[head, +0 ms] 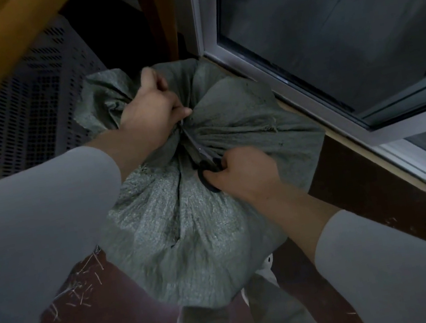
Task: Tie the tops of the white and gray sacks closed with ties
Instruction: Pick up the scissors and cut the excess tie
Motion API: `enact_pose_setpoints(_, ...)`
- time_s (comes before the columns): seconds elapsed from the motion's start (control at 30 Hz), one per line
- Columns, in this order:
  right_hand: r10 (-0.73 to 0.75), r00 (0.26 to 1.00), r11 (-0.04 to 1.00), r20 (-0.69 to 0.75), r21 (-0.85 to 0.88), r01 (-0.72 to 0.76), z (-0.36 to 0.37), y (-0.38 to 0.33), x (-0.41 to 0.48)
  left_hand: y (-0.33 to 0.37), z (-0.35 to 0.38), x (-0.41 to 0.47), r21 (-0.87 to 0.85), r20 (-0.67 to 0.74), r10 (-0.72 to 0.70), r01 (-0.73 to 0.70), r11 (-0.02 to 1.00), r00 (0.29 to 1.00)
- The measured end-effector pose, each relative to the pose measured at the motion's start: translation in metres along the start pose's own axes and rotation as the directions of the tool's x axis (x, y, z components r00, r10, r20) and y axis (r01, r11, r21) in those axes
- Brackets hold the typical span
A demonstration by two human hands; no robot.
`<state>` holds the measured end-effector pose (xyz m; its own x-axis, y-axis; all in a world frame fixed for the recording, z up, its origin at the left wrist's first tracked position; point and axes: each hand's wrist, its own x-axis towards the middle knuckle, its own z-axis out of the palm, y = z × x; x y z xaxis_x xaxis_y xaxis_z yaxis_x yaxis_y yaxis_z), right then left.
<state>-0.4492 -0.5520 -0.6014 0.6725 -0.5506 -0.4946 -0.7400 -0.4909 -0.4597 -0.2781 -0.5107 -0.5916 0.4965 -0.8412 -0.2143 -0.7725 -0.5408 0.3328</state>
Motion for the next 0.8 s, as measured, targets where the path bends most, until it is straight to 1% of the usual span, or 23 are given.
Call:
enact_pose_setpoints(0.07, 0.014, 1.0, 1.0, 0.011, -0.003, -0.014, -0.002, -0.003, 0.003, 0.0, 0.0, 0.0, -0.012, -0.021, 0.029, -0.029, 1.0, 0.999)
enact_pose_setpoints(0.13, 0.003, 1.0, 1.0, 0.004, -0.022, -0.002, -0.004, -0.005, 0.003, 0.001, 0.0, 0.0, -0.027, -0.035, 0.029, -0.03, 0.999, 0.999)
enact_pose_setpoints(0.27, -0.047, 0.998, 0.997, -0.051, -0.071, 0.043, -0.001, -0.007, -0.002, 0.003, -0.001, -0.001, -0.063, -0.053, -0.025, 0.022, 0.998, 0.998)
enact_pose_setpoints(0.5, -0.027, 0.999, 0.999, -0.036, -0.044, 0.025, -0.002, -0.01, -0.009, -0.001, 0.009, -0.008, -0.112, -0.082, -0.131, 0.121, 0.986, 0.988)
enact_pose_setpoints(0.8, 0.009, 0.995, 0.999, -0.104, -0.034, -0.013, -0.003, -0.016, -0.019, 0.003, 0.009, -0.018, -0.259, -0.058, -0.272, 0.249, 0.933, 0.961)
